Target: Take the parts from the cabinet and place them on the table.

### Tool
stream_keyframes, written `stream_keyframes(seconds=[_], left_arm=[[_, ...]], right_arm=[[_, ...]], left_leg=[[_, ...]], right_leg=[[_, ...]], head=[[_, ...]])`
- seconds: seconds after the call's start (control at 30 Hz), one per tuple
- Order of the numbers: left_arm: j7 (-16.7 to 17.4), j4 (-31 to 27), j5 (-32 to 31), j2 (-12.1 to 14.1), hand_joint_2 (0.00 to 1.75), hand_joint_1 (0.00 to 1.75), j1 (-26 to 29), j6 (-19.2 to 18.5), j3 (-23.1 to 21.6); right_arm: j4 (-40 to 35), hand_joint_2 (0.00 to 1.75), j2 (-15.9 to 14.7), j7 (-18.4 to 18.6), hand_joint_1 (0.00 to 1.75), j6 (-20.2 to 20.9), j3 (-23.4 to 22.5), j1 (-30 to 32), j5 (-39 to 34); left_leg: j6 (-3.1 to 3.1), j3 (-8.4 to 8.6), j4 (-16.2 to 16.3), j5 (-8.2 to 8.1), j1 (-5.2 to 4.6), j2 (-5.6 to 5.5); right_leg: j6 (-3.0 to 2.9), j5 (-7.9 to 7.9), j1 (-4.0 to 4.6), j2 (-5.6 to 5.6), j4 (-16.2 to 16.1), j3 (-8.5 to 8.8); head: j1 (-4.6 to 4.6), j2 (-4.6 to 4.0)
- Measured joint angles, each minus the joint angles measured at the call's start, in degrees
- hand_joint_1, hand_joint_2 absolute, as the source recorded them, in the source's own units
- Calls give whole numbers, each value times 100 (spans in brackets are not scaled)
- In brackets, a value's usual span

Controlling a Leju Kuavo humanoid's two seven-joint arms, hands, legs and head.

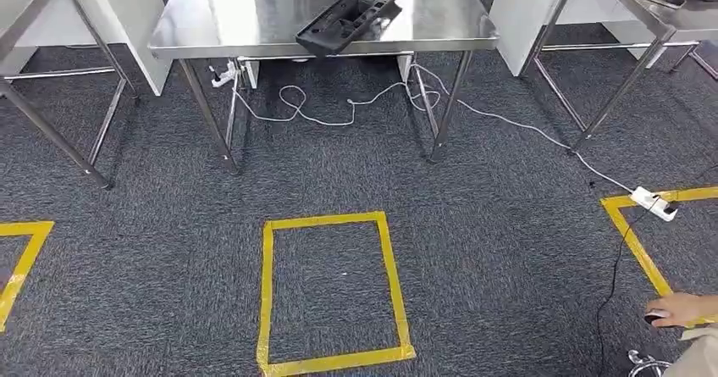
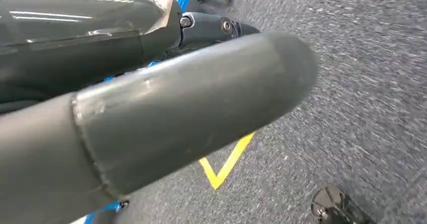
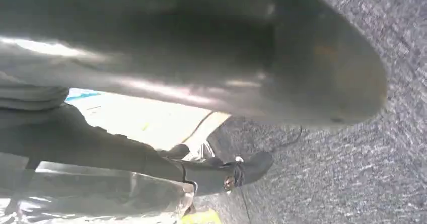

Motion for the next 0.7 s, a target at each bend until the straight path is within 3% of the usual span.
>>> stream_keyframes(seconds=[0.03, 0.07, 0.1, 0.13, 0.17, 0.2, 0.23, 0.27, 0.3, 0.33, 0.37, 0.4, 0.43, 0.47, 0.5, 0.53, 0.6, 0.63, 0.67, 0.7], left_arm=[[-20, -2, -16, -2, 0, 0, -3, -13, -7], [-31, -4, -18, 2, 0, 0, -4, -15, -13], [-35, -4, -29, 6, 0, 0, -5, -24, -17], [-37, -4, -31, 6, 0, 0, -5, -24, -17], [-39, -4, -31, 6, 0, 0, -5, -26, -20], [-39, -4, -31, 6, 0, 0, -5, -26, -20], [-42, -4, -31, 6, 0, 0, -5, -28, -20], [-42, -2, -31, 6, 0, 0, -4, -28, -20], [-42, -4, -31, 4, 0, 0, -5, -28, -20], [-44, -4, -31, 6, 0, 0, -15, -31, -22], [-50, -4, -31, 4, 0, 0, -17, -31, -26], [-50, -4, -31, 4, 0, 0, -17, -31, -26], [-50, -4, -31, 4, 0, 0, -18, -31, -26], [-50, -4, -31, 6, 0, 0, -19, -31, -28], [-50, -2, -31, 9, 0, 0, -3, -31, -28], [-50, 0, -31, 13, 0, 0, 0, -28, -28], [-50, 0, -31, 15, 0, 0, 8, -31, -28], [-61, 0, -37, 22, 0, 0, 10, -53, -31], [-74, 0, -48, 28, 0, 0, 9, -77, -37], [-92, 0, -53, 41, 0, 0, 7, -94, -50]], right_arm=[[2, 0, -5, -4, 0, -28, -20, 7, -22], [0, 0, -2, -9, 0, -46, -33, 11, -49], [0, 0, -2, -13, 0, -55, -53, 13, -64], [2, 0, -5, -18, 0, -61, -90, 14, -66], [2, 0, -9, -20, 0, -76, -107, 12, -70], [0, 0, -11, -20, 0, -81, -112, 13, -77], [2, 0, -16, -20, 0, -85, -116, 16, -77], [2, 0, -22, -20, 0, -87, -120, 16, -77], [0, 0, -33, -20, 0, -89, -125, 10, -77], [0, 0, -35, -20, 0, -92, -127, -1, -77], [-2, 0, -35, -20, 0, -96, -127, -9, -77], [-2, 0, -37, -20, 0, -98, -131, -7, -75], [-2, 0, -35, -22, 0, -103, -136, 2, -75], [-2, 0, -31, -22, 0, -103, -144, 3, -75], [0, 0, -26, -22, 0, -103, -151, 14, -81], [0, 0, -26, -22, 0, -103, -158, 12, -81], [0, 0, -29, -22, 0, -111, -162, 16, -88], [0, 0, -26, -39, 0, -171, -186, 21, -138], [0, 0, -24, -57, 0, -212, -210, 24, -171], [0, 0, -20, -96, 0, -277, -247, 28, -201]], left_leg=[[73, -77, -6, 61, -12, -14], [103, -126, -6, 104, -12, -5], [102, -203, -6, 161, -16, -2], [101, -329, -2, 265, -20, 9], [92, -433, 2, 346, -20, 26], [79, -497, 6, 424, -20, 37], [63, -592, 11, 504, -20, 43], [41, -691, 13, 590, -18, 46], [13, -780, 14, 670, -16, 46], [-24, -825, 22, 745, -22, 42], [-69, -855, 33, 807, -47, 32], [-100, -850, 2, 886, -49, 44], [-118, -843, -31, 962, -40, 49], [-164, -847, -65, 1044, -32, 49], [-211, -882, -90, 1090, -23, 35], [-238, -934, 22, 794, 17, 18], [-256, -1017, 377, 224, 22, 23], [-284, -1107, 1025, -340, 21, -3], [-297, -1129, 1305, -465, 22, -8], [-306, -1134, 1617, -483, 23, -7]], right_leg=[[-42, -249, 13, 21, 159, -87], [-69, -456, 4, 27, 343, -158], [-96, -739, 3, 31, 656, -267], [-83, -1064, -9, 38, 1215, -376], [-21, -1130, -9, 41, 1570, -408], [61, -1030, -10, 43, 1718, -357], [153, -827, -11, 44, 1641, -198], [227, -588, -14, 43, 1349, 74], [240, -482, -25, 43, 868, 445], [179, -584, -37, 51, 245, 899], [92, -784, 45, 57, -429, 1326], [2, -839, 59, 84, -508, 1286], [-15, -795, 66, 82, -492, 1233], [-74, -757, 101, 79, -431, 1183], [-166, -683, 59, 72, -438, 1132], [-239, -599, -36, 23, -435, 1054], [-343, -498, -13, 18, -434, 951], [-388, -375, 21, 5, -428, 816], [-393, -322, 39, -6, -425, 748], [-394, -254, 52, -21, -405, 657]], head=[[0, 0], [31, 0], [31, 0], [28, 0], [35, 0], [33, 0], [35, 0], [35, 0], [35, 0], [33, 0], [48, 0], [13, 0], [11, 0], [11, 0], [15, 0], [-4, 0], [-11, 0], [-11, 0], [-13, 0], [-13, 0]])
